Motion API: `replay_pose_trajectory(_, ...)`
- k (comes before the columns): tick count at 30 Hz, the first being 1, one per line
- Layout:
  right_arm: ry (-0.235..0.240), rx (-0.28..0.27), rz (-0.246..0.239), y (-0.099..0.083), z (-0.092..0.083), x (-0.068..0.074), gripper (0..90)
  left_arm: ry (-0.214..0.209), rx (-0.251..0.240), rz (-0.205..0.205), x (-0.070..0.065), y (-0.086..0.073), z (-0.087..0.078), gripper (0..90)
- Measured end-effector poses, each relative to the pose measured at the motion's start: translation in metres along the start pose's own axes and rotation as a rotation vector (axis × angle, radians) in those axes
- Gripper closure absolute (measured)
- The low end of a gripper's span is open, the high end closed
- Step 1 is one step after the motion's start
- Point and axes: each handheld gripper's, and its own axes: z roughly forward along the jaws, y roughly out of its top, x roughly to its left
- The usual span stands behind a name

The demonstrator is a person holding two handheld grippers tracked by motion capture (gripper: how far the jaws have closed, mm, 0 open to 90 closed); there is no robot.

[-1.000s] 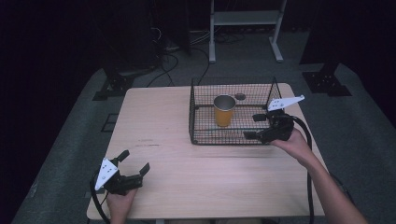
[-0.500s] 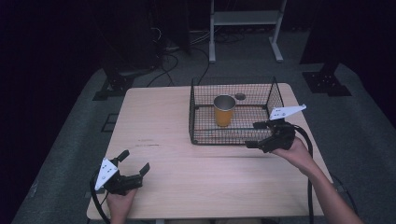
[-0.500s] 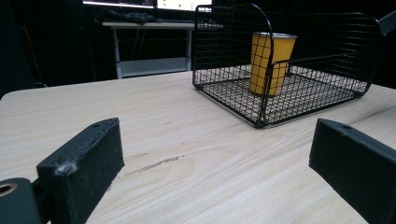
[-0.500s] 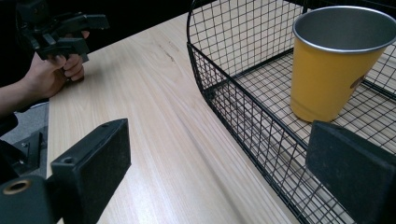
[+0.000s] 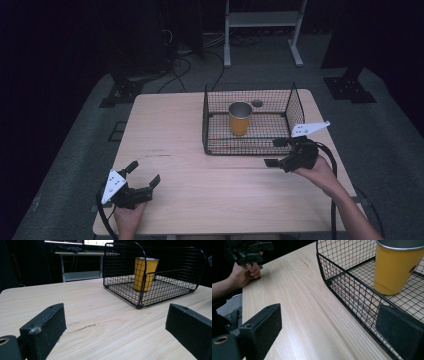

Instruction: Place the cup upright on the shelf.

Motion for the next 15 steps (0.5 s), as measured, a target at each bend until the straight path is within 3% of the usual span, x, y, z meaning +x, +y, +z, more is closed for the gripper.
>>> replay_pose_trajectory(15,0.002,0.001,0.014,-0.023,-0.002,0.008,6.1,0.001,0.000,0.001,0.000,0.000,0.000,2.4)
